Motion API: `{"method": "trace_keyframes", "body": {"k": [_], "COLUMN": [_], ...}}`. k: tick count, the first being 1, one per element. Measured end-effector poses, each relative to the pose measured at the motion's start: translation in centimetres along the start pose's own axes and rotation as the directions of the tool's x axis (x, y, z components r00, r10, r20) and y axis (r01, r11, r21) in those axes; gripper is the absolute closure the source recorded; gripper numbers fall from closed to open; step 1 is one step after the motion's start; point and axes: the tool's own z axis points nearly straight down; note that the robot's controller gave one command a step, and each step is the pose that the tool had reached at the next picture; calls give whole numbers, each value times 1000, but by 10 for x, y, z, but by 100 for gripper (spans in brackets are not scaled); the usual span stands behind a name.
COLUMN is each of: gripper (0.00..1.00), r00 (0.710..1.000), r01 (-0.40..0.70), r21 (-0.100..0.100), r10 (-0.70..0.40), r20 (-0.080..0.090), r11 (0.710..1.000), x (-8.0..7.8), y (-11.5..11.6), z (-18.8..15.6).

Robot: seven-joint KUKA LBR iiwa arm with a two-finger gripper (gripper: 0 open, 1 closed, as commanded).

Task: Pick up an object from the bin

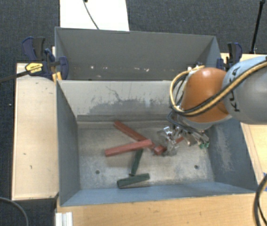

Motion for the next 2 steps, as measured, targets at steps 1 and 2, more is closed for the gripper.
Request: {"method": "trace_keyframes", "body": {"k": [1,2], "gripper": [100,100], "r00": [1000,1000], "r01": [0,21], "r21": [0,-1], "r10": [0,-21], "r20": [0,-5], "r11": [1000,1000], "x": [0,-3], "y": [0,34], "z": [0,-55]}}
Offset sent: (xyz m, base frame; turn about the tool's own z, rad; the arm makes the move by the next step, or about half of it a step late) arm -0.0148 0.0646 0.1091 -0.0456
